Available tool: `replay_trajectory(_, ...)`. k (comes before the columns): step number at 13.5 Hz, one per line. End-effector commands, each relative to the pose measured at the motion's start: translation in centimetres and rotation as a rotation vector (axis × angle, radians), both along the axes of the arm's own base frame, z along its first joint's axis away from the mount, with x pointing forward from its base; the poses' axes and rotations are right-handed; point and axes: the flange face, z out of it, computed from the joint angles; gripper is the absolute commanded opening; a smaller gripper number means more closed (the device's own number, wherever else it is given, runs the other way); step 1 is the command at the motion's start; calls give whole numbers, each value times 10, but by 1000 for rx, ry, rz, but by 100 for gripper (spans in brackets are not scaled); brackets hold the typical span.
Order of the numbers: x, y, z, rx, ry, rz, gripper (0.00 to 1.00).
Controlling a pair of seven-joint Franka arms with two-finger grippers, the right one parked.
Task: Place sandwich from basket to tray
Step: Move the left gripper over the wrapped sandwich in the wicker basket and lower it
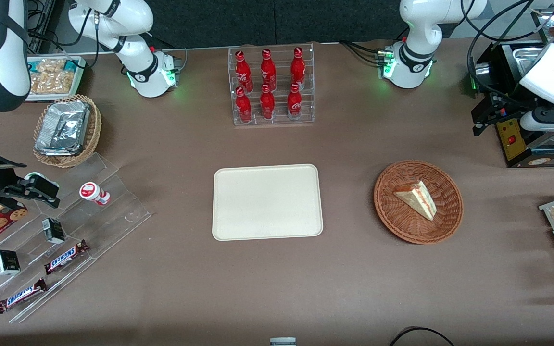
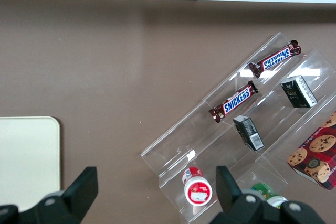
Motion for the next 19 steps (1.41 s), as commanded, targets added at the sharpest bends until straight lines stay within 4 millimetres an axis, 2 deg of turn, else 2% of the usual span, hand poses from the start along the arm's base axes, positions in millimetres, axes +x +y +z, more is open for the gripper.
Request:
replay_trajectory(1,-4,1,8,2,10,14,100)
replay_trajectory(4,-4,2,-1,0,43,22,100)
replay_trajectory(5,-2,4,-9,-5,58,72,100)
replay_trajectory(7,5,0,-34,-12,94,307,100)
replay_trajectory(8,13,0,-51,-11,126,406,100)
replay_trajectory(11,35,0,-124,5,206,494,100)
replay_trajectory(13,41,-1,-167,5,192,630,100)
replay_trajectory(16,56,-5,-218,3,205,755,100)
replay_trajectory(19,70,-22,-276,15,232,854,100)
